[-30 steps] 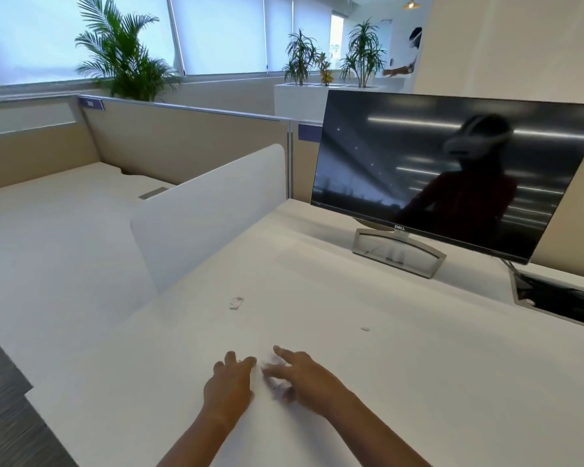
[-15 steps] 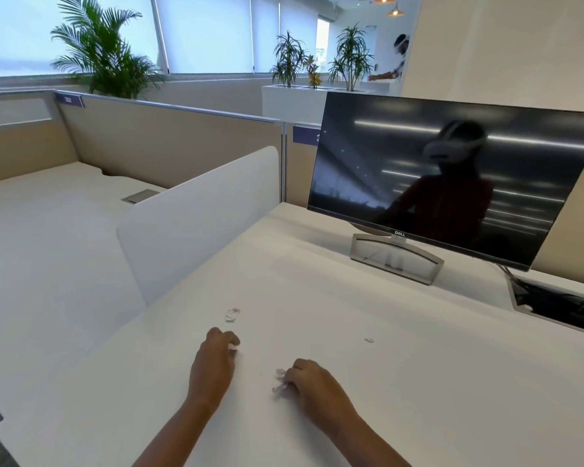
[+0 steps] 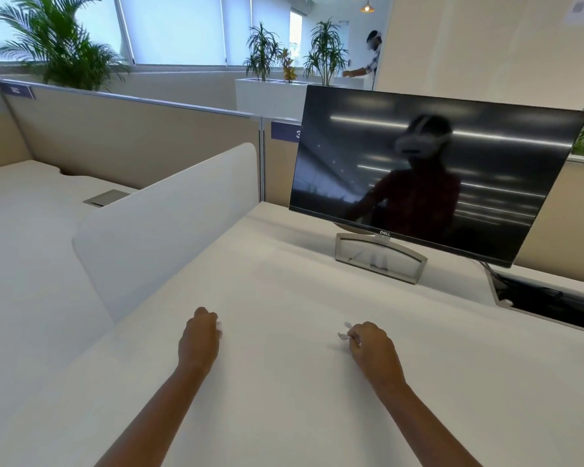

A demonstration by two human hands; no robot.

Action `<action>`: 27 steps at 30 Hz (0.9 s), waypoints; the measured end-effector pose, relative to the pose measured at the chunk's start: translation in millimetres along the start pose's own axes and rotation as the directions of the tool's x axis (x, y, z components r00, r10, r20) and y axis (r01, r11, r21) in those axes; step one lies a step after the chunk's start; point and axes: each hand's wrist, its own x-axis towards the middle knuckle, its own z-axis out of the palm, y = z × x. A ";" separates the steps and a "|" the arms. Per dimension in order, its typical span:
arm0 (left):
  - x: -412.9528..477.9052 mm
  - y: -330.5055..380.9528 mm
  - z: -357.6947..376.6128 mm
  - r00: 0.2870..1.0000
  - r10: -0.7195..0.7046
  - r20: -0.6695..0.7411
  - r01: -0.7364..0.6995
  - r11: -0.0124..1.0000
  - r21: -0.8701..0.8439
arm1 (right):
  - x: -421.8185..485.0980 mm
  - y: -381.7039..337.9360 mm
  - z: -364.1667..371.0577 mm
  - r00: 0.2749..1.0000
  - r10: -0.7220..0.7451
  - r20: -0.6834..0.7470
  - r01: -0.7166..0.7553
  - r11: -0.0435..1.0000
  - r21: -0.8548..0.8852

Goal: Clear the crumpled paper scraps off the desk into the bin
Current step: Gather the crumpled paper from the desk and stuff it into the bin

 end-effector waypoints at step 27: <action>-28.1 89.3 49.4 0.989 0.042 0.143 0.032 0.878 -0.478 | -33.1 52.2 -51.6 0.938 0.346 0.010 -0.311 0.830 0.463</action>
